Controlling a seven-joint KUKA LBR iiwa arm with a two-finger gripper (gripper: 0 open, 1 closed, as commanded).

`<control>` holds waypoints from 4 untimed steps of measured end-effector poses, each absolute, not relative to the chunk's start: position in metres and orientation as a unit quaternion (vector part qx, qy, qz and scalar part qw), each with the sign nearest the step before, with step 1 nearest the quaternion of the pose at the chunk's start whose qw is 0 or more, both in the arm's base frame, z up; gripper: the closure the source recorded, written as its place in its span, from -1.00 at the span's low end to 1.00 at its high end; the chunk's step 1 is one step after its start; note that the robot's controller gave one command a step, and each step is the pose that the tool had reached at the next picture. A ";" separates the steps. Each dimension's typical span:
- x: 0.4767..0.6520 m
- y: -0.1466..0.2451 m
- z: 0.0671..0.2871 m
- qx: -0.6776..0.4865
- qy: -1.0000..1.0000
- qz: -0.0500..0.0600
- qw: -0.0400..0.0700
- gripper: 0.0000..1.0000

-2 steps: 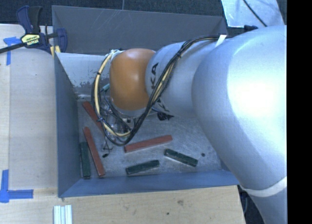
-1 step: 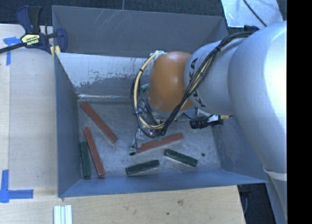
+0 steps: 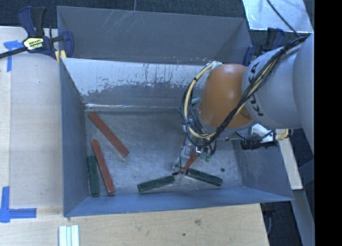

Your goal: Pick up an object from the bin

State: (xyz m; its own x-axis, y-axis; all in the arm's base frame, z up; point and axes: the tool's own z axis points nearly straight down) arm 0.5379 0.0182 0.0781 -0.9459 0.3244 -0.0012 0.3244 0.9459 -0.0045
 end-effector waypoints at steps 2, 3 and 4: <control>0.572 -0.098 0.071 -0.100 0.995 -0.001 0.003 -1.00; 0.562 -0.152 0.098 -0.100 0.995 -0.002 0.003 -1.00; 0.610 -0.133 0.071 -0.366 0.930 0.001 0.001 -1.00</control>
Offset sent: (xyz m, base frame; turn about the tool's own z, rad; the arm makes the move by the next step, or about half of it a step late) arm 0.0166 -0.0620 -0.0081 0.0236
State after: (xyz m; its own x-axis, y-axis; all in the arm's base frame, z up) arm 0.6103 -0.1327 0.0707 -0.7315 -0.6819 -0.0025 -0.6819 0.7315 0.0016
